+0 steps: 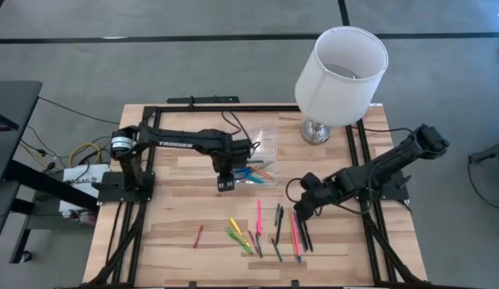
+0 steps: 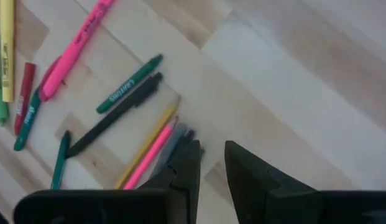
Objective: Pick & place school supplies into a supply box
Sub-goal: Put the black pen into the transparent supply box
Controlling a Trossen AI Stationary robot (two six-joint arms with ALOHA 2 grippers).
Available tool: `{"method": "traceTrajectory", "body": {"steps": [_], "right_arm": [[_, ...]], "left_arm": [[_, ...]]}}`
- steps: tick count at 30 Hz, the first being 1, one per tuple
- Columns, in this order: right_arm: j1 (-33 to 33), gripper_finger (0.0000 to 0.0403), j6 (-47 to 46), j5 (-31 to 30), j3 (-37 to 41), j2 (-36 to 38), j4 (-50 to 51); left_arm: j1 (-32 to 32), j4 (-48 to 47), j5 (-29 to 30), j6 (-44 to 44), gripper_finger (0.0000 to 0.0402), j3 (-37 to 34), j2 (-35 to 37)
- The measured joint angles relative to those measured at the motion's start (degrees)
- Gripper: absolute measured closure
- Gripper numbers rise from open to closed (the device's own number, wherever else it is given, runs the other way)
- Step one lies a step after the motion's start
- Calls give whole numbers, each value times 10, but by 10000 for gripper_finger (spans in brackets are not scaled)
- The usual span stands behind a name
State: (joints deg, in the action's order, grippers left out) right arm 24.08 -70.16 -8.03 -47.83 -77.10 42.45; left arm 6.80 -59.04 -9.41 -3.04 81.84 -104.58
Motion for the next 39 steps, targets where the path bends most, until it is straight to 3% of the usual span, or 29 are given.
{"method": "traceTrajectory", "body": {"steps": [10,16,28,39], "right_arm": [[106,336,-198,0,0,-7,-17],[142,336,-267,4,0,-52,-65],[140,336,-297,33,0,-143,-104],[141,336,-304,36,0,-170,-122]], "left_arm": [[-22,58,107,-64,245,-96,100],[-14,66,143,-66,245,-108,122],[0,80,147,-42,245,-108,123],[0,80,147,-42,245,-108,123]]}}
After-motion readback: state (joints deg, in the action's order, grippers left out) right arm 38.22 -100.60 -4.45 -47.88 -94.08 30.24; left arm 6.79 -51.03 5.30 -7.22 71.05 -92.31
